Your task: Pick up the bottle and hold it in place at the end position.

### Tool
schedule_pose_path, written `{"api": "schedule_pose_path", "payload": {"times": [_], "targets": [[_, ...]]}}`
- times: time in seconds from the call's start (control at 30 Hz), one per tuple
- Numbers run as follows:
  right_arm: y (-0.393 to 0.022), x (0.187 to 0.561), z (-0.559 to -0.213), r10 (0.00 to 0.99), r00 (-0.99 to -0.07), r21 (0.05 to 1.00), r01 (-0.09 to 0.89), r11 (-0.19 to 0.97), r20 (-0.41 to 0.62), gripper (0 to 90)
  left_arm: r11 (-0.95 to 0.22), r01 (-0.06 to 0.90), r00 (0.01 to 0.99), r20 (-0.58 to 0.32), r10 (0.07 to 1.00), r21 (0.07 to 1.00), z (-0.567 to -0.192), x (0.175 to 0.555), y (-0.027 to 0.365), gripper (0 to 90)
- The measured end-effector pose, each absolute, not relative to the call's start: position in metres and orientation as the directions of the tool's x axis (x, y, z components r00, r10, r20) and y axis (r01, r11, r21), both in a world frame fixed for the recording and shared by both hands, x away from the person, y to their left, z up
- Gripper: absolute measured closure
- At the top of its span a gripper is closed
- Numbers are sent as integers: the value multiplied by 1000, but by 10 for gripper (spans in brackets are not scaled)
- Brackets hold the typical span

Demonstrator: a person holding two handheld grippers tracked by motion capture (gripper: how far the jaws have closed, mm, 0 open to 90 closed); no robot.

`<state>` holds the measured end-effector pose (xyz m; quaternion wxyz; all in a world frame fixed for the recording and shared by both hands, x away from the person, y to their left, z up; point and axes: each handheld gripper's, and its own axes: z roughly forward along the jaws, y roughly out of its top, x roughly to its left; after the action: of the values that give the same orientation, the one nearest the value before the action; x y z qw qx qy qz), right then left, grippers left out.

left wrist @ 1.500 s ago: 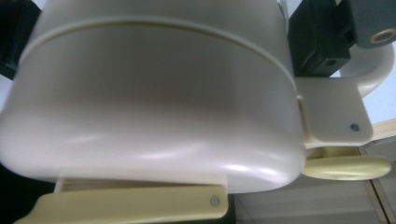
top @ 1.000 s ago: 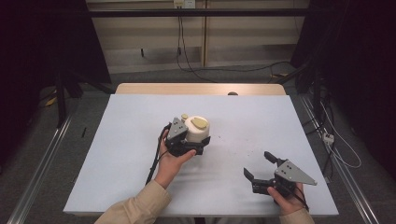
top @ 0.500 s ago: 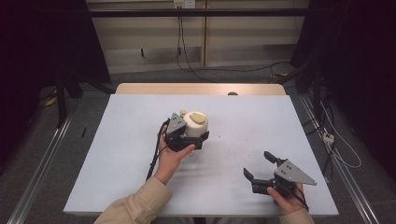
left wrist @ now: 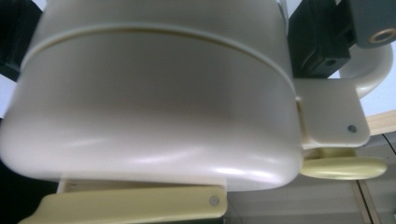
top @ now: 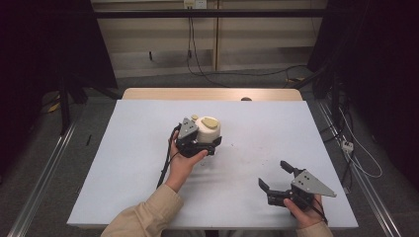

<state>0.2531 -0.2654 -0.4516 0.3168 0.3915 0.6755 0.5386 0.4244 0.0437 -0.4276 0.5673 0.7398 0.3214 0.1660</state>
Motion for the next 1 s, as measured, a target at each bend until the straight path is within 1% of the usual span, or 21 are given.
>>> {"api": "schedule_pose_path", "payload": {"times": [0.53,0.63,0.77,0.87,1.0], "targets": [[-264,254,-452,865,-501,976,187,115,-6,47,-158,282,730,-105,675,946,-431,430,42,55],[-264,254,-452,865,-502,976,186,117,-8,47,-146,289,721,-114,683,946,-432,431,41,55],[-263,254,-452,864,-503,976,184,117,-9,47,-187,274,722,-73,688,943,-428,435,35,54],[-263,253,-451,864,-503,977,184,111,-3,47,-170,274,721,-85,688,947,-427,436,33,54],[-264,254,-452,862,-506,977,182,113,-5,47,-178,288,717,-88,691,941,-431,439,33,55]]}}
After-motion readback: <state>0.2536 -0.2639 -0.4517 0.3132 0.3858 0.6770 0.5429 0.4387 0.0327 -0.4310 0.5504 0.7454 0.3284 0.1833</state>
